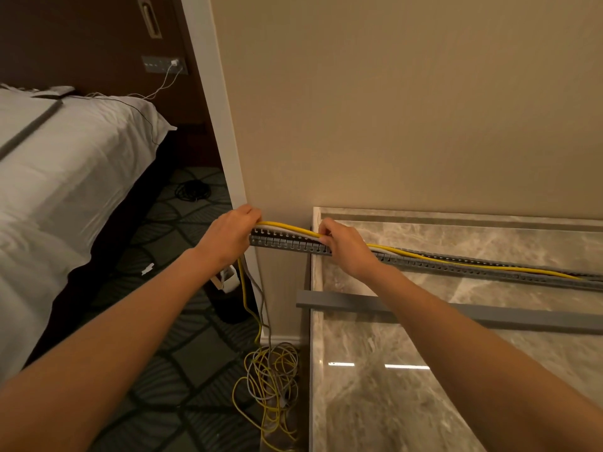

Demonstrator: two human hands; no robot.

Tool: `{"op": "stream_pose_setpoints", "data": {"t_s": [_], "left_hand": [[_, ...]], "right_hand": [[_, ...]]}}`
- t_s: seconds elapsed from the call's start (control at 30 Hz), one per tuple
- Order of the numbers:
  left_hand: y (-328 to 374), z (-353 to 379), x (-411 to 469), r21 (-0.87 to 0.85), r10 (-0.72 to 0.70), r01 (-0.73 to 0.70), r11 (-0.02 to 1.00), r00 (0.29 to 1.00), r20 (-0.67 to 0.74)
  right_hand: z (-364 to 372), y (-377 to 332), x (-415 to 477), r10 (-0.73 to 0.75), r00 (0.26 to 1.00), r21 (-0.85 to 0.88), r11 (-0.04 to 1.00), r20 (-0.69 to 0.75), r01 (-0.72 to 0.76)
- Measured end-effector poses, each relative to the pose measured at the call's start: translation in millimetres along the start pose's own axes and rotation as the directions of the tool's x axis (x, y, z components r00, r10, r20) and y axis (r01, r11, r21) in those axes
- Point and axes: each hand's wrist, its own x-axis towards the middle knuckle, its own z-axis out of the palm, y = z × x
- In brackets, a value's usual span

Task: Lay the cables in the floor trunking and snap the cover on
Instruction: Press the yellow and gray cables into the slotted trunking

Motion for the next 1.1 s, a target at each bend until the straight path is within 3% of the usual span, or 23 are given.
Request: {"op": "stream_pose_setpoints", "data": {"t_s": [0.37,0.6,0.93,1.1], "left_hand": [[-13,-9,8,-0.075,-0.022,0.039,0.996,0.976,0.218],[-16,-5,6,-0.159,-0.074,0.105,0.982,0.979,0.189],[-15,-2,0,-0.224,-0.013,0.062,0.973,0.977,0.212],[-20,-7,5,-0.158,0.030,0.008,0.987,0.971,0.239]], "right_hand": [[3,-1,4,0.047,0.999,0.059,0.997,-0.023,-0.045],[-2,-3,7,0.050,0.999,0.056,0.997,0.012,-0.051],[-2,-2,8,0.047,0.999,0.047,0.998,-0.007,-0.047],[-1,-2,8,0.064,0.998,0.068,0.996,-0.008,-0.064]]}}
